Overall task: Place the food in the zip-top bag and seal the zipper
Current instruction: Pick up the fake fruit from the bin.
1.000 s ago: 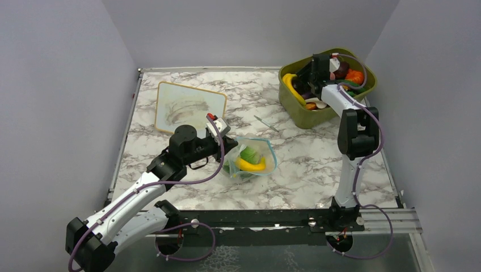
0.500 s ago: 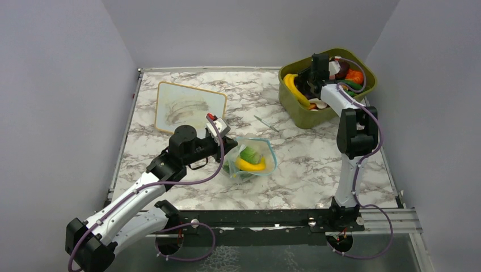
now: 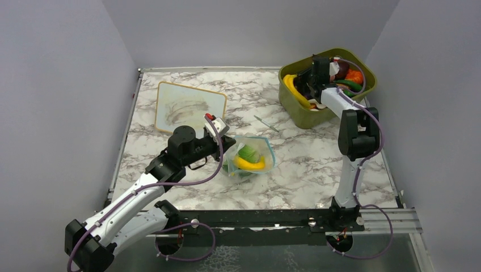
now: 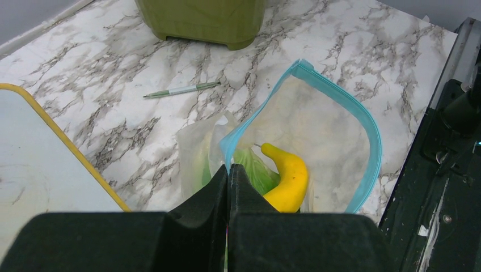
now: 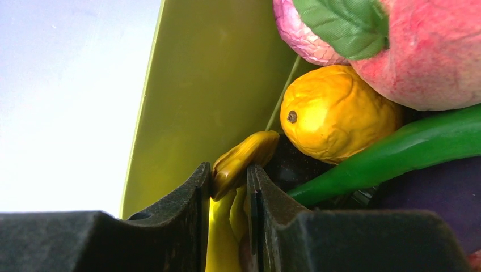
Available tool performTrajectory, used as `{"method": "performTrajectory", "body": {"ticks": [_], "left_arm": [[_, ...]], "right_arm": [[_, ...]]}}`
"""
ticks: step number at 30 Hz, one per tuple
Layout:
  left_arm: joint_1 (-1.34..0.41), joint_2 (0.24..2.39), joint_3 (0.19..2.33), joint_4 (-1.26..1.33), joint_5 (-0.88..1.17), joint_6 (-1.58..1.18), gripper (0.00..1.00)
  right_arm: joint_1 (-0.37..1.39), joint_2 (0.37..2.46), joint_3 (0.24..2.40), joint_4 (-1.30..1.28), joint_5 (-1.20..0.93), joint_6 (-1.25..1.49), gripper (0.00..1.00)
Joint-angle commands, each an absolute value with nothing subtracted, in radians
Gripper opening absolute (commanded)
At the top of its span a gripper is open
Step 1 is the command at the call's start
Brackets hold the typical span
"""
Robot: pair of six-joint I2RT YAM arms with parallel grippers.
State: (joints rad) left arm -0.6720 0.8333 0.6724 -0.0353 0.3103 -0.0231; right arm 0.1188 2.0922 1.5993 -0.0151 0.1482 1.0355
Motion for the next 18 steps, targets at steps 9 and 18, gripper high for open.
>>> {"method": "performTrajectory", "body": {"ticks": [9,18], "left_arm": [[-0.678,0.811,0.666,-0.036,0.280,-0.013,0.00],[-0.678,0.792,0.665,-0.043,0.255,-0.003,0.00]], "right_arm": [[0.112,1.955,1.492,0.054,0.142,0.914,0.02],[0.112,1.867,1.420,0.101,0.158,0.863,0.01]]}}
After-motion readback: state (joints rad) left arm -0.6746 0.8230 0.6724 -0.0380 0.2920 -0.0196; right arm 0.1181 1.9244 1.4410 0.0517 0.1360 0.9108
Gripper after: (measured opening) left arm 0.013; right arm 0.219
